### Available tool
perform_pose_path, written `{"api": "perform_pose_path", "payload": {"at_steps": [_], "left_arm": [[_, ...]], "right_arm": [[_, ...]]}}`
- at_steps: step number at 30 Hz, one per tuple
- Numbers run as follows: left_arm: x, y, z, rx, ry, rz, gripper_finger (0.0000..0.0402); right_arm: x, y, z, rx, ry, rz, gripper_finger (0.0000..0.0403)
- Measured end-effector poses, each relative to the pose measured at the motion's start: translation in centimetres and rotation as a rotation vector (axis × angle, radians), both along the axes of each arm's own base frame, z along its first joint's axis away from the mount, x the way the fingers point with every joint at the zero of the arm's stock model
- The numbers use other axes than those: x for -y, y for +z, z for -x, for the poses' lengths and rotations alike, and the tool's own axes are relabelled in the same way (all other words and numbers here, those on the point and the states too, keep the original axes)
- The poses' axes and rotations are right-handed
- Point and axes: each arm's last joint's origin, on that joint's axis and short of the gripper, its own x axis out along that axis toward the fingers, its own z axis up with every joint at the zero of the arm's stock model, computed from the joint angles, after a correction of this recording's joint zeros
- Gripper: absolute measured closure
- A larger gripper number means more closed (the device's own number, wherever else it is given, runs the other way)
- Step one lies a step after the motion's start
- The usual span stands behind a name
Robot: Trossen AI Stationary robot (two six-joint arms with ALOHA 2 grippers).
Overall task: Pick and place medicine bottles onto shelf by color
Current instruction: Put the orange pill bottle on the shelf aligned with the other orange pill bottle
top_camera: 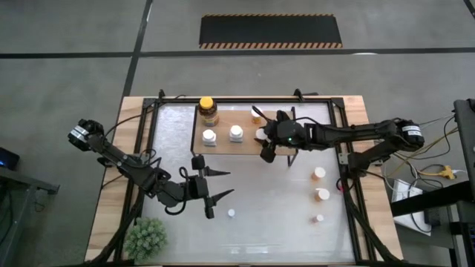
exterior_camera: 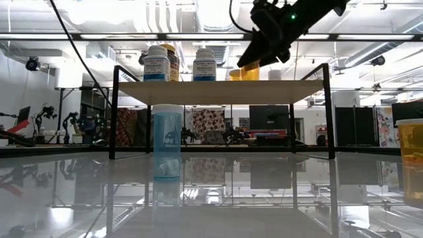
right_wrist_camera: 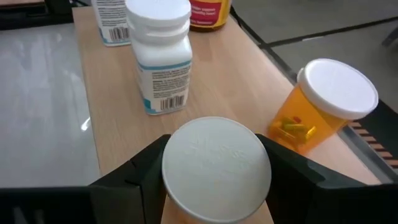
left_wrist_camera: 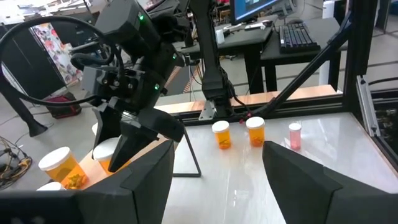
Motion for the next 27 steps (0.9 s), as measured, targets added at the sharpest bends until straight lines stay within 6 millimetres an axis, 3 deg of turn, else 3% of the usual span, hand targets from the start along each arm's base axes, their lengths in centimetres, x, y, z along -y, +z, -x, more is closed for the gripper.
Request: {"api": "perform_pose_path", "payload": {"at_steps": [9,27], "left_arm": [[0.0,-0.1,0.0,-0.001,0.0,0.0,0.0173],[0.0,-0.2,0.0,-0.003,0.001,-0.001,0.0173]], "right_arm": [[0.0,-0.7,-0.5,-0.013,-0.014,-0.015,0.0198],[0.0,-0.9,-0.5,-0.026,-0.019,-0.031,0.0127]]}}
